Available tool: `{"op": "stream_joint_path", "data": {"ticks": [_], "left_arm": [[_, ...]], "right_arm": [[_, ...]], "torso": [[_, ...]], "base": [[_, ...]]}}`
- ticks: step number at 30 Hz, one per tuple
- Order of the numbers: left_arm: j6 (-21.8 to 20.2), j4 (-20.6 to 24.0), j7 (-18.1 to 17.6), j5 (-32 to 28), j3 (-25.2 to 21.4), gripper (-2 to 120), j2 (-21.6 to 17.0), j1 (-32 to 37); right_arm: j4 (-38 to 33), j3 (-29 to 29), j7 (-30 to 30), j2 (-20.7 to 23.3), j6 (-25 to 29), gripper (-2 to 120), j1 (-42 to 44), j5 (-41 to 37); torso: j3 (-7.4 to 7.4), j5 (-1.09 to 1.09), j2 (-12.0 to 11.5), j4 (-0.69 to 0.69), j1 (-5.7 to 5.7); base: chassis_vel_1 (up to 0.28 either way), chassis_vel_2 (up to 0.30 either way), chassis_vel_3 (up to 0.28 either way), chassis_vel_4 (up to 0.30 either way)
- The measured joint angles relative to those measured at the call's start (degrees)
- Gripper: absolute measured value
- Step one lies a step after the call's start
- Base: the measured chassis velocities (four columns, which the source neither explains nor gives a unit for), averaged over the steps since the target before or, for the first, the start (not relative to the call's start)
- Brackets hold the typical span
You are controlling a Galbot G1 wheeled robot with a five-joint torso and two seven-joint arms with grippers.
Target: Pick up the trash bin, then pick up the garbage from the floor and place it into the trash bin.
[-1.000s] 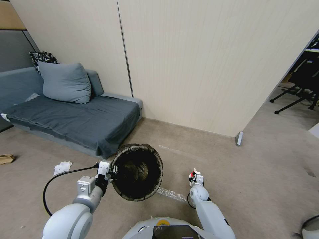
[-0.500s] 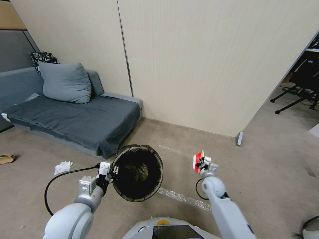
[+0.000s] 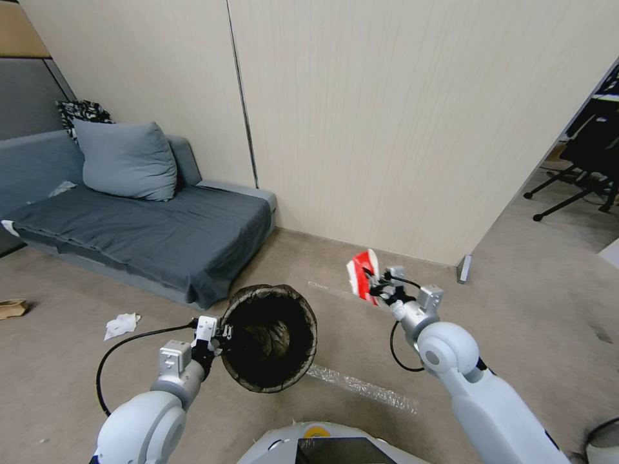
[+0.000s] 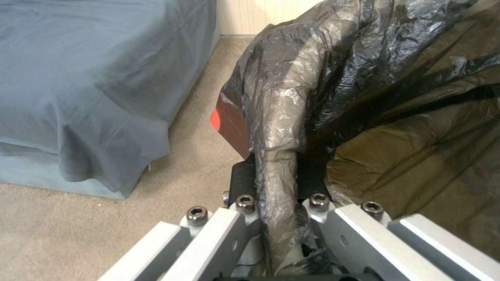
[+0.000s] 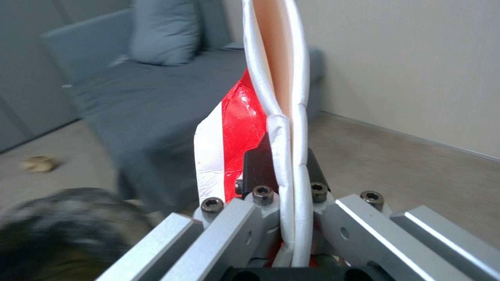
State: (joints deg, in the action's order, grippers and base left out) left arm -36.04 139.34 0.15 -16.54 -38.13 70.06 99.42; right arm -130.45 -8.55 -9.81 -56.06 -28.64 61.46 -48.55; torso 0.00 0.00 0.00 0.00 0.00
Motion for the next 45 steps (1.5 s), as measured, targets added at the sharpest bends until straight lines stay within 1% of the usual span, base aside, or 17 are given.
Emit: {"op": "stream_joint_path", "data": {"ticks": [2,4,6,7,10,12,14,19,23,28,37,38,39,43,44,45], "left_arm": [[-0.2,-0.2,0.1,0.1,-0.1,1,-0.1,-0.2],[-0.3,-0.3,0.1,0.1,-0.1,1,-0.1,-0.4],[-0.6,-0.4,0.1,0.0,-0.2,1,0.2,-1.0],[-0.6,-0.4,0.1,0.0,-0.2,1,0.2,-1.0],[-0.8,-0.6,0.1,-0.1,0.1,1,0.7,-1.3],[-0.8,-0.6,0.1,-0.1,0.2,1,0.8,-1.3],[-0.8,-0.8,0.3,0.6,0.4,1,1.0,-1.2],[-0.8,-0.8,0.4,1.0,0.4,1,0.8,-1.1],[-0.8,-0.8,0.4,1.0,0.2,1,0.7,-1.5],[-0.9,-1.0,0.4,0.7,0.0,1,1.1,-1.8],[-1.2,-0.9,0.2,0.0,-0.2,1,1.6,-2.1],[-1.2,-0.8,0.2,-0.1,-0.3,1,1.7,-2.1],[-1.2,-0.8,0.2,-0.1,-0.3,1,1.7,-2.1],[-1.3,-0.6,0.1,-0.2,-0.5,1,1.8,-2.0],[-1.3,-0.6,0.1,-0.2,-0.5,1,1.8,-2.0],[-1.3,-0.6,0.1,-0.3,-0.5,1,1.8,-2.0]], "right_arm": [[0.0,3.8,0.2,0.0,-0.6,0,-2.7,-0.2],[0.0,4.9,0.3,-0.1,-0.8,0,-3.4,-0.5],[-0.2,9.2,0.2,-0.4,-1.6,0,-6.2,-2.4],[-0.2,9.2,0.2,-0.4,-1.6,0,-6.2,-2.4],[-0.4,15.8,-0.5,-0.8,-2.7,0,-10.1,-5.1],[-0.5,16.9,-0.6,-0.8,-2.8,0,-10.8,-5.3],[-0.6,19.3,-1.0,-1.1,-3.5,0,-12.6,-6.4],[-1.6,21.6,-2.9,-1.3,-5.6,0,-14.8,-9.3],[-2.4,23.6,-3.8,0.1,-7.5,0,-16.3,-10.8],[-2.9,25.2,-4.0,2.0,-8.6,0,-16.7,-10.9],[-2.4,27.0,-5.1,2.0,-9.5,0,-18.2,-9.7],[-2.3,27.0,-5.2,2.0,-9.6,7,-18.4,-9.5],[-2.3,27.0,-5.2,2.0,-9.6,7,-18.4,-9.5],[-2.2,27.0,-5.3,2.4,-9.7,26,-18.2,-8.9],[-2.2,27.0,-5.3,2.4,-9.7,26,-18.2,-8.9],[-2.2,27.0,-5.4,2.5,-9.7,30,-17.9,-8.6]], "torso": [[0.0,-0.01,0.0,-0.01,0.0],[0.0,0.0,0.0,0.0,0.0],[0.0,0.0,0.0,-0.01,0.0],[0.0,0.0,0.0,-0.01,0.0],[0.0,-0.01,0.0,0.0,0.0],[0.0,-0.01,0.0,0.0,0.0],[0.0,-0.01,0.0,0.0,0.0],[0.0,0.0,0.0,0.0,0.0],[0.0,0.0,0.0,0.0,0.0],[0.0,0.0,0.0,-0.01,0.0],[0.0,0.0,0.0,0.0,0.0],[0.0,0.0,0.0,0.0,0.0],[0.0,0.0,0.0,0.0,0.0],[0.0,0.0,0.0,0.0,0.0],[0.0,0.0,0.0,0.0,0.0],[0.0,0.0,0.0,0.0,0.0]], "base": [[0.0,0.0,0.0,0.0],[0.0,0.0,0.0,0.0],[0.0,0.0,0.0,0.0],[0.0,0.0,0.0,0.0],[0.0,0.0,0.0,0.0],[0.0,0.0,0.0,0.0],[0.0,0.0,0.0,0.0],[0.0,0.0,0.0,0.0],[0.0,0.0,0.0,0.0],[0.0,0.0,0.0,0.0],[0.0,0.0,0.0,0.0],[0.0,0.0,0.0,0.0],[0.0,0.0,0.0,0.0],[0.0,0.0,0.0,0.0],[0.0,0.0,0.0,0.0],[0.0,0.0,0.0,0.0]]}}
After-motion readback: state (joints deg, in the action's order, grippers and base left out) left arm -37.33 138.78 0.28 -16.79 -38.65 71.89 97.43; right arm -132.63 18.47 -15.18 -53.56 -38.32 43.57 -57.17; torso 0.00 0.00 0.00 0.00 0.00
